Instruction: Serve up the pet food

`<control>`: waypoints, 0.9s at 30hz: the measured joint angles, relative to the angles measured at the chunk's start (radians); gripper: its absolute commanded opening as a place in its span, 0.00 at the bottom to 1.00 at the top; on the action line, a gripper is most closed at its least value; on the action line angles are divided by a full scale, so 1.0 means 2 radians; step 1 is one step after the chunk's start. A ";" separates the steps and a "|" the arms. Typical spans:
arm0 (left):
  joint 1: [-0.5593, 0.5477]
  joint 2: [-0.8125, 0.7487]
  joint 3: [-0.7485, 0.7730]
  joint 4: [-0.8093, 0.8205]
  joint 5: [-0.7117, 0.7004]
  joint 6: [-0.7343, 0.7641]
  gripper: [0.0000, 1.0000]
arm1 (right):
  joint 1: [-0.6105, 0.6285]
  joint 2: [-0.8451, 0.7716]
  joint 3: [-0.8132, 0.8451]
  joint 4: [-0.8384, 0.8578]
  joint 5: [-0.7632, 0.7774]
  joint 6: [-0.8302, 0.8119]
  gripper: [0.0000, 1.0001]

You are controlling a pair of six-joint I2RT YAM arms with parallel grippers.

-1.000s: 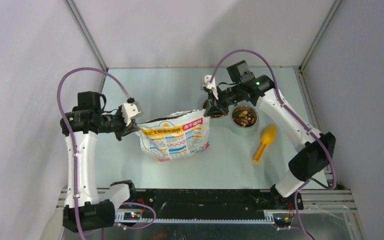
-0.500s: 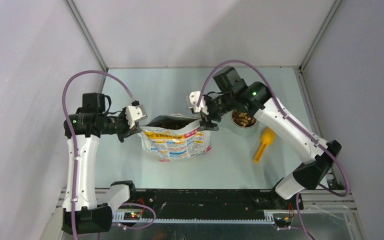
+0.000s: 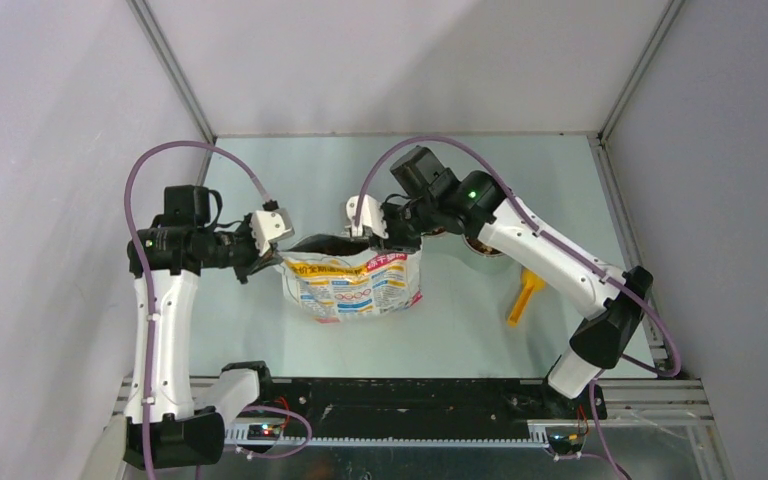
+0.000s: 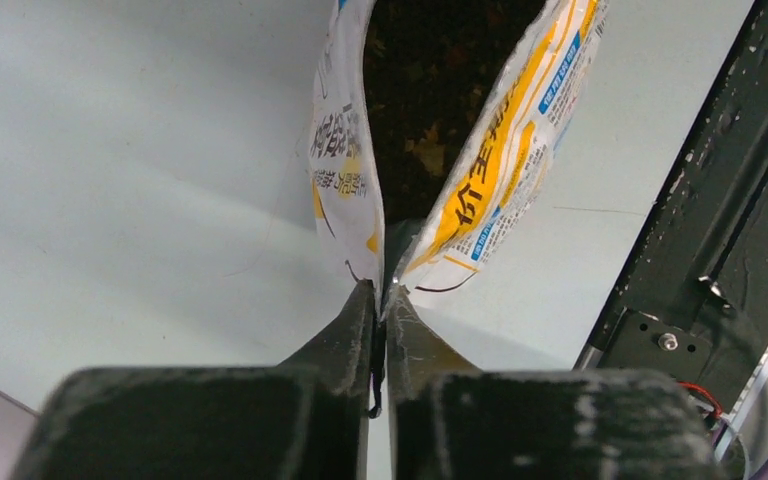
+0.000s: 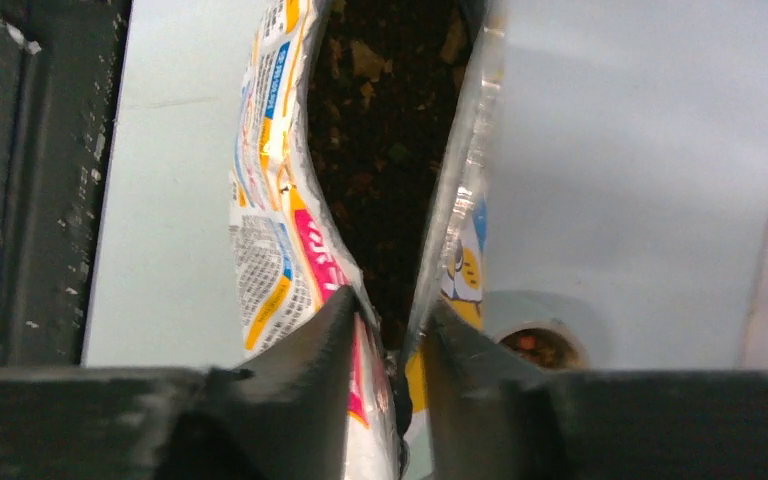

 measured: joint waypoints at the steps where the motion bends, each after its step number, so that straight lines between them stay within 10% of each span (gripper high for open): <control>1: 0.000 0.000 0.000 0.001 0.000 0.001 0.37 | -0.003 0.000 0.000 0.002 0.002 0.007 0.10; 6: -0.022 -0.015 -0.002 0.043 -0.001 -0.015 0.66 | -0.030 0.000 0.000 0.000 -0.010 0.043 0.00; 13: -0.129 -0.036 -0.038 0.141 -0.014 -0.066 0.67 | -0.056 0.000 0.000 -0.005 -0.027 0.062 0.00; 20: -0.160 0.023 -0.033 0.169 -0.023 -0.082 0.35 | -0.060 0.001 0.000 -0.003 -0.029 0.072 0.04; 23: -0.171 0.035 -0.020 0.153 -0.022 -0.077 0.20 | -0.065 0.003 0.001 -0.001 -0.037 0.079 0.37; 27: -0.178 0.039 -0.015 0.130 -0.019 -0.074 0.14 | -0.079 0.004 0.009 0.006 -0.055 0.081 0.53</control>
